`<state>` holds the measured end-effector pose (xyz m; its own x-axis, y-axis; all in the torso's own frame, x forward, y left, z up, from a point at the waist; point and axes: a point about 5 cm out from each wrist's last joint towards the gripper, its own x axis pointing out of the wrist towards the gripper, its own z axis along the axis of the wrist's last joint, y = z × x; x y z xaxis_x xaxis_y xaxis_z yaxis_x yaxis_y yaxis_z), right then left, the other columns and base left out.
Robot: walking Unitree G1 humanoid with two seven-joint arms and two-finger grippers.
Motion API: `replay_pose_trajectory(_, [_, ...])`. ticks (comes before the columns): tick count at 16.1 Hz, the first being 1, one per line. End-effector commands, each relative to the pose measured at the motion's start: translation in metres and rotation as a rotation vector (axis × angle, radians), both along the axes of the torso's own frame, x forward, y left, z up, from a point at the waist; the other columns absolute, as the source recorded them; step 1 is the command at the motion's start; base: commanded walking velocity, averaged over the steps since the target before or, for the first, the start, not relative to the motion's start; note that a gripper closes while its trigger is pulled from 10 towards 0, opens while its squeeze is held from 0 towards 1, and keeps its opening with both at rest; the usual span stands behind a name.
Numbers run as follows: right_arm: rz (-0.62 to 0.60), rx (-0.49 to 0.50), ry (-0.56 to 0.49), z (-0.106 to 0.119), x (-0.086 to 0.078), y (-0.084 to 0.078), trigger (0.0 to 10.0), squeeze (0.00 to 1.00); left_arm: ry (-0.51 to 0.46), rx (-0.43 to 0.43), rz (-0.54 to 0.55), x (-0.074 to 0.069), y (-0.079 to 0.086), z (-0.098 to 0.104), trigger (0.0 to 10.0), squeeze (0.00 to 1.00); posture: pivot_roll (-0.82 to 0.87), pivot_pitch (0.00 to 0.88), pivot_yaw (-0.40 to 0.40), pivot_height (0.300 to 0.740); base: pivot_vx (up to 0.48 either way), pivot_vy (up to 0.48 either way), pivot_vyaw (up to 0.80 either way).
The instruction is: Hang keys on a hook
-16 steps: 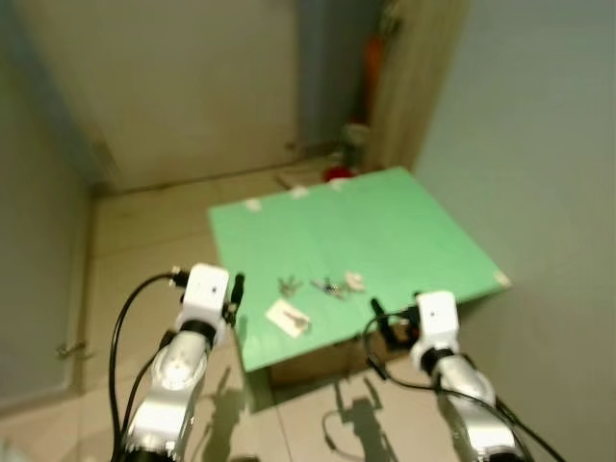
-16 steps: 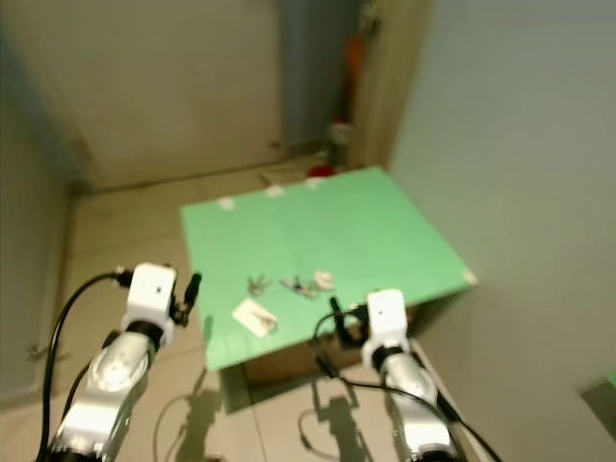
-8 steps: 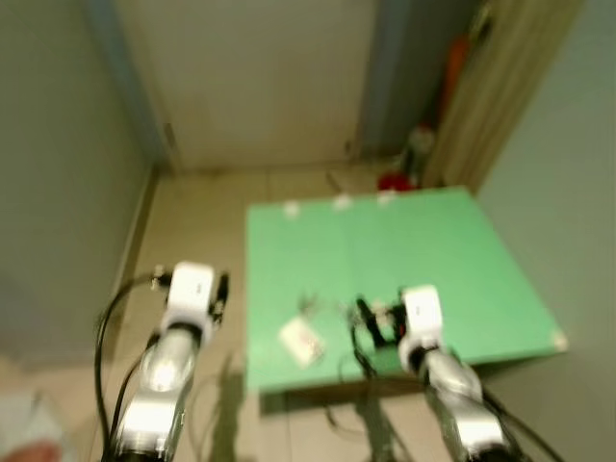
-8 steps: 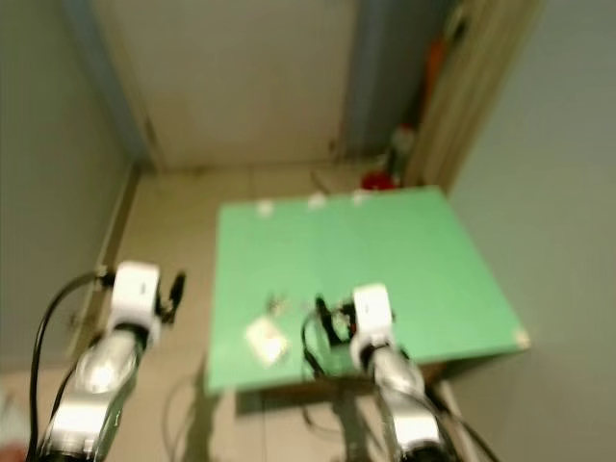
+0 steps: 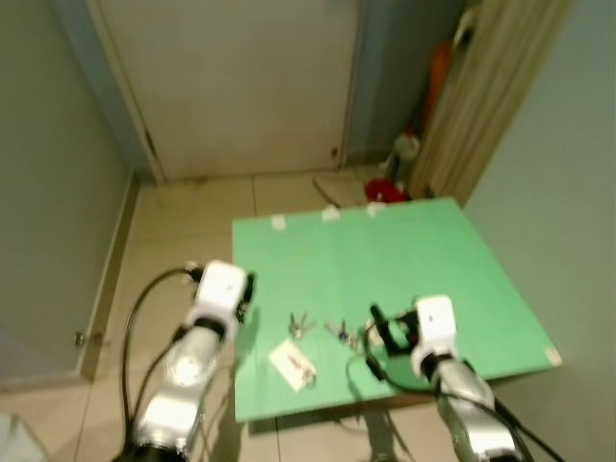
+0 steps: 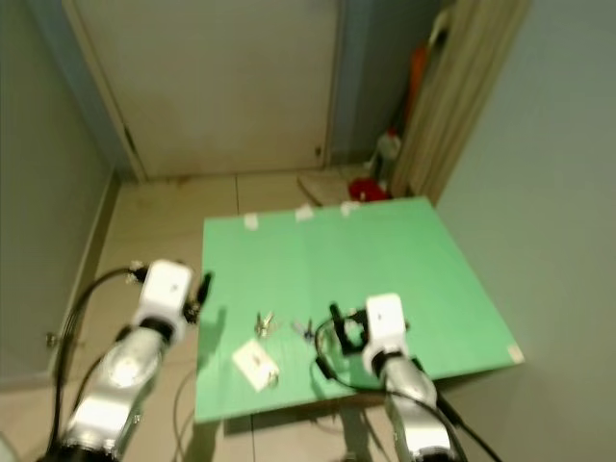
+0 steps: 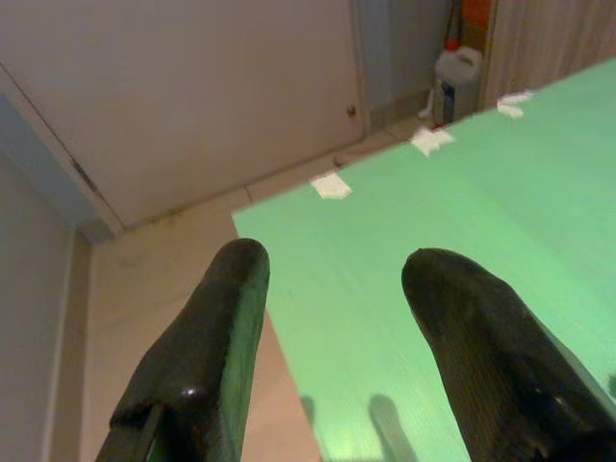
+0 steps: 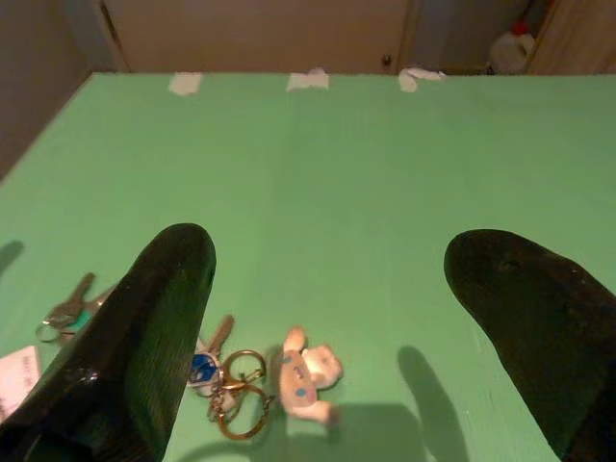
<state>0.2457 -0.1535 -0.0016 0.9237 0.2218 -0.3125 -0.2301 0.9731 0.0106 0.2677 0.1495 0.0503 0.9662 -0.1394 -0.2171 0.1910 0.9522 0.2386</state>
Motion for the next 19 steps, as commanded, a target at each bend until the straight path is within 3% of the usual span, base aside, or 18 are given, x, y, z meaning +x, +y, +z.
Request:
replay_pose_trajectory(1, [-0.001,-0.001,-0.004,-0.001,-0.002,0.001,10.0,0.00,0.036,0.009,0.004,-0.003,0.002,-0.007,10.0,0.00,0.02,0.047,0.009,0.740,0.000,0.000,0.00])
replay_pose_trajectory(4, [-0.001,-0.003,0.028,-0.008,-0.005,0.003,10.0,0.00,0.012,0.013,-0.006,-0.005,0.003,-0.001,10.0,0.00,0.03,0.077,0.020,0.740,0.000,0.000,0.00])
replay_pose_trajectory(7, [0.026,0.059,0.119,-0.025,-0.022,0.014,10.0,0.00,-0.043,0.062,-0.023,-0.021,0.024,0.014,10.0,0.00,0.10,0.132,0.051,0.740,0.000,0.000,0.00])
replay_pose_trajectory(9, [0.198,0.153,0.195,-0.035,-0.053,0.040,10.0,0.00,-0.073,0.127,-0.053,-0.045,0.049,0.025,10.0,0.00,0.14,0.169,0.057,0.740,0.000,0.000,0.00])
replay_pose_trajectory(11, [0.284,0.146,0.226,-0.045,-0.074,0.058,10.0,0.00,-0.038,0.188,-0.134,-0.082,0.069,0.019,10.0,0.00,0.18,0.205,0.041,0.740,0.000,0.000,0.00])
replay_pose_trajectory(12, [0.284,0.147,0.219,-0.045,-0.072,0.061,10.0,0.00,-0.015,0.192,-0.200,-0.096,0.067,0.011,10.0,0.00,0.19,0.229,0.029,0.740,0.000,0.000,0.00])
replay_pose_trajectory(16, [0.350,0.105,0.188,-0.039,-0.063,0.060,10.0,0.00,0.055,0.152,-0.321,-0.124,0.053,-0.012,10.0,0.00,0.14,0.279,-0.017,0.740,0.000,0.000,0.00])
replay_pose_trajectory(18, [0.334,0.091,0.169,-0.037,-0.057,0.058,10.0,0.00,0.043,0.137,-0.322,-0.125,0.050,-0.011,10.0,0.00,0.13,0.285,-0.026,0.740,0.000,0.000,0.00])
replay_pose_trajectory(19, [0.309,0.084,0.137,-0.032,-0.048,0.059,10.0,0.00,0.036,0.080,-0.323,-0.127,0.043,-0.012,10.0,0.00,0.13,0.291,-0.034,0.740,0.000,0.000,0.00])
